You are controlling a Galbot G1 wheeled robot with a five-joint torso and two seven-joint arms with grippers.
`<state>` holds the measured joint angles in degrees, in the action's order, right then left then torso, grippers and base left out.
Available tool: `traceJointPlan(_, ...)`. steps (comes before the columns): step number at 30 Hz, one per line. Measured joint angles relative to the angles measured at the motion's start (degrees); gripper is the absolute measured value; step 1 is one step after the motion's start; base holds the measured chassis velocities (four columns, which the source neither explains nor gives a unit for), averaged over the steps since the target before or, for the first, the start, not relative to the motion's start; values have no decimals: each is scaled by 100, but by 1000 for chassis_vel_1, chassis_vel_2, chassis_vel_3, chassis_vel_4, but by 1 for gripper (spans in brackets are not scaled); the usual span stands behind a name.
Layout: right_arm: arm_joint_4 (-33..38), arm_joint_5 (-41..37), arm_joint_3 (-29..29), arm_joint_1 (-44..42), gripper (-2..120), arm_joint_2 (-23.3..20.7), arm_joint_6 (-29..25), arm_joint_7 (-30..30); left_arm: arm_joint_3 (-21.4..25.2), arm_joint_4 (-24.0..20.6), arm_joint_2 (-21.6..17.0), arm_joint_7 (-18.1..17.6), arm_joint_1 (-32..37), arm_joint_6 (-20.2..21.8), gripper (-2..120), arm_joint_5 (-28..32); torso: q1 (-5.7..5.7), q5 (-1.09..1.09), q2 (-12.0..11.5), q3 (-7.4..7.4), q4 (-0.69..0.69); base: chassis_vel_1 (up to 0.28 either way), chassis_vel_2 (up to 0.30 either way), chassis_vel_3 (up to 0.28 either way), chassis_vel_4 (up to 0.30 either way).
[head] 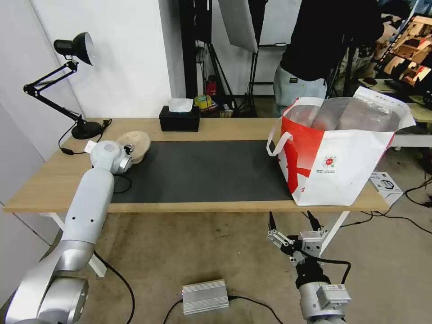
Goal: Pick up the trash from the table and place it into the takeout bag.
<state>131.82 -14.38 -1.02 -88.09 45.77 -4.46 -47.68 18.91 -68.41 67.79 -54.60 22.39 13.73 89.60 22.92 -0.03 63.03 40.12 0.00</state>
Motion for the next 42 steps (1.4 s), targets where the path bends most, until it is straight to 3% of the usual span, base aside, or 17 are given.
traceJointPlan(4, 0, 0, 0, 0, 100, 0, 0, 0, -18, -89, -27, 9, 60, 6, 41, 27, 0, -3, -1, 0, -5, 0, 0, 0, 0)
traceJointPlan(6, 0, 0, 0, 0, 100, 0, 0, 0, -18, -103, -32, 10, 66, 7, 40, 29, 1, -3, -1, 0, -6, 0, 0, 0, 0)
traceJointPlan(12, 0, 0, 0, 0, 100, 0, 0, 0, -14, -189, -59, 12, 111, 6, 15, 13, 0, 2, -1, -1, -1, 0, 0, 0, 0)
traceJointPlan(17, 0, 0, 0, 0, 100, 0, 0, 0, -10, -238, -46, 15, 153, 4, 5, -28, 0, 5, 0, -2, -2, 0, 0, 0, 0)
traceJointPlan(33, 0, 0, 0, 0, 100, 0, 0, 0, 8, -647, -162, -42, 442, -3, 5, -92, 0, 2, 0, -2, -1, 0, 0, 0, 0)
traceJointPlan(39, 0, 0, 0, 0, 100, 0, 0, 0, 94, -1130, -381, -72, 755, -2, 4, -36, 0, 1, -1, -1, 1, 0, 0, 0, 0)
traceJointPlan(42, 0, 0, 0, 0, 100, 0, 0, 0, 191, -1591, -547, -45, 1029, 5, 3, 67, 0, 0, 0, -1, 3, 0, 0, 0, 0)
